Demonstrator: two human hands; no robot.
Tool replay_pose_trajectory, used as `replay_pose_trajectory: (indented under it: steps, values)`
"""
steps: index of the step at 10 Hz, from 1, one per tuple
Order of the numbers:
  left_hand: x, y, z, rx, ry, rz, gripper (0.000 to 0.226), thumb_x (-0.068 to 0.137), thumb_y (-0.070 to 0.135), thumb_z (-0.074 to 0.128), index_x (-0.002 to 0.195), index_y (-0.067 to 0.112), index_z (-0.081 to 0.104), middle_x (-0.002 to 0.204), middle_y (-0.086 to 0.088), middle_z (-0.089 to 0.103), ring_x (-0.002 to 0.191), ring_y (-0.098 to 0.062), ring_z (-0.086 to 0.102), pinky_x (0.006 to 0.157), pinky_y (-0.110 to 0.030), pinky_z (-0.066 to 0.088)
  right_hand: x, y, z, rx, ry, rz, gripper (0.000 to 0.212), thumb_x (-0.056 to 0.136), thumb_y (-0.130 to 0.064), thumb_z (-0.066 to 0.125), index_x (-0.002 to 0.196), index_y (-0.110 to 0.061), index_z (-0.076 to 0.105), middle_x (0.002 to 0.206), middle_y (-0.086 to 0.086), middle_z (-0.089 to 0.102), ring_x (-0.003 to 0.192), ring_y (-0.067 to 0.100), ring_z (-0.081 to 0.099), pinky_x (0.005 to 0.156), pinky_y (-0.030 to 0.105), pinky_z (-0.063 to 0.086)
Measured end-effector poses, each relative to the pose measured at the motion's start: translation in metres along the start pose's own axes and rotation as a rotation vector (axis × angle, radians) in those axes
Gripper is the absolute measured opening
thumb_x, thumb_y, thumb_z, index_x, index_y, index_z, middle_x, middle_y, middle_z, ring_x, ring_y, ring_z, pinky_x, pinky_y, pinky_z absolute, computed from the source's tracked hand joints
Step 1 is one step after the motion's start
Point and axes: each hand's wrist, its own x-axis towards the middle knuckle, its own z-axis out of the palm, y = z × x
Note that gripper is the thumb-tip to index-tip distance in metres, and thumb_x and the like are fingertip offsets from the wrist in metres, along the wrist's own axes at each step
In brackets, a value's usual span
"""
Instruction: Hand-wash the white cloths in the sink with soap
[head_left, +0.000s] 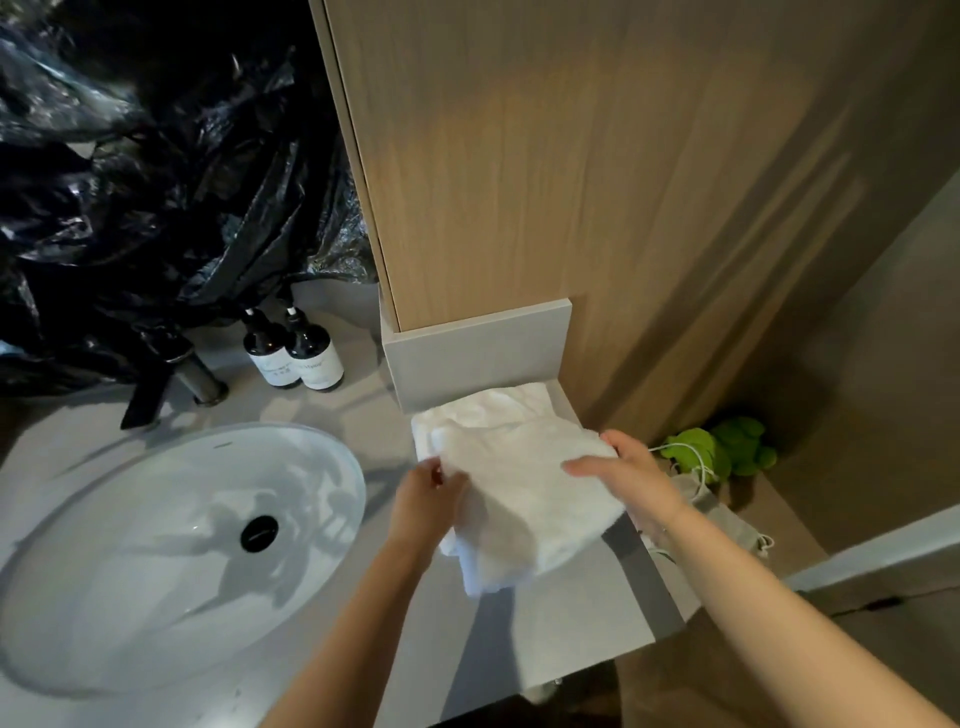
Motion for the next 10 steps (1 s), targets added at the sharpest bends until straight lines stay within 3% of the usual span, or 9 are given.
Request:
replay_pose_trajectory:
  steps: [1,2,3,4,5,6,7,9,10]
  values:
    - [0.007,0.033,-0.016,-0.230,-0.017,0.123,0.017,0.078,0.021,0.055,0.079,0.005,0.056,0.070,0.000,0.048,0.066,-0.016,0.044,0.060,-0.027,0.037,0.006,-0.037,-0.001,0.047,-0.001,-0.120,0.033,0.070,-0.007,0.081,0.080,-0.013,0.049,0.078,0.006,0.062,0.074,0.022,0.062,0.060,0.029,0.047]
    - [0.021,0.047,-0.028,-0.381,0.009,0.158,0.014,0.089,0.011,0.058,0.102,0.008,0.062,0.083,0.000,0.057,0.070,-0.014,0.052,0.057,-0.020,0.041,0.016,-0.063,-0.001,0.047,-0.018,-0.232,0.036,0.073,-0.013,0.081,0.085,-0.013,0.047,0.083,0.008,0.060,0.078,0.022,0.063,0.064,0.036,0.049]
    - [0.041,0.030,-0.027,-0.365,0.001,0.105,0.025,0.087,0.024,0.062,0.110,0.012,0.061,0.096,-0.003,0.066,0.081,-0.019,0.063,0.064,-0.025,0.052,0.033,-0.048,0.007,-0.089,0.032,-0.170,0.042,0.075,-0.025,0.082,0.098,-0.006,0.051,0.096,0.009,0.065,0.083,0.021,0.065,0.070,0.037,0.055]
    - [0.049,-0.005,-0.012,0.087,0.095,-0.072,0.075,0.080,0.050,0.068,0.140,0.014,0.043,0.129,-0.017,0.050,0.120,-0.037,0.051,0.102,-0.042,0.041,0.049,0.001,0.018,-0.399,0.107,-0.039,0.048,0.084,-0.036,0.073,0.111,-0.008,0.046,0.116,0.013,0.058,0.091,0.022,0.058,0.076,0.033,0.050]
    - [0.029,-0.033,0.012,0.536,0.244,0.182,0.071,0.092,0.059,0.043,0.152,0.027,0.026,0.149,-0.009,0.032,0.135,-0.032,0.034,0.108,-0.046,0.030,0.055,0.038,0.018,-0.804,0.238,-0.237,0.052,0.088,-0.040,0.066,0.128,-0.012,0.047,0.132,0.014,0.046,0.113,0.032,0.052,0.096,0.039,0.045]
    - [0.020,-0.048,0.031,0.790,0.042,0.383,0.073,0.083,0.065,-0.004,0.153,0.040,-0.002,0.163,0.005,-0.006,0.151,-0.017,-0.005,0.117,-0.053,0.010,0.052,0.044,0.024,-1.074,0.204,-0.618,0.053,0.095,-0.046,0.043,0.142,-0.019,0.043,0.151,0.011,0.036,0.136,0.030,0.037,0.110,0.045,0.034]
    - [0.025,-0.056,0.033,0.911,-0.056,0.385,0.069,0.069,0.069,-0.036,0.135,0.047,-0.035,0.148,0.013,-0.041,0.138,-0.011,-0.038,0.116,-0.053,-0.012,0.051,0.050,0.040,-1.390,-0.095,-0.569,0.063,0.095,-0.054,0.002,0.154,-0.033,-0.003,0.163,-0.003,-0.010,0.150,0.017,-0.010,0.121,0.040,-0.001]
    - [0.029,-0.052,0.027,0.974,-0.140,0.357,0.090,0.056,0.070,-0.046,0.141,0.042,-0.030,0.152,0.007,-0.038,0.143,-0.017,-0.031,0.117,-0.054,-0.007,0.057,0.053,0.044,-1.487,-0.131,-0.463,0.073,0.081,-0.060,-0.019,0.149,-0.036,-0.020,0.159,-0.007,-0.026,0.146,0.016,-0.024,0.119,0.040,-0.011]
    - [0.032,-0.033,0.008,1.000,-0.233,0.353,0.067,0.093,0.064,-0.004,0.154,0.035,-0.004,0.162,0.007,-0.014,0.151,-0.018,-0.007,0.118,-0.054,0.000,0.050,0.036,0.057,-1.528,-0.145,-0.395,0.061,0.097,-0.052,0.003,0.154,-0.030,-0.005,0.162,-0.003,-0.015,0.149,0.021,-0.013,0.121,0.044,-0.002]
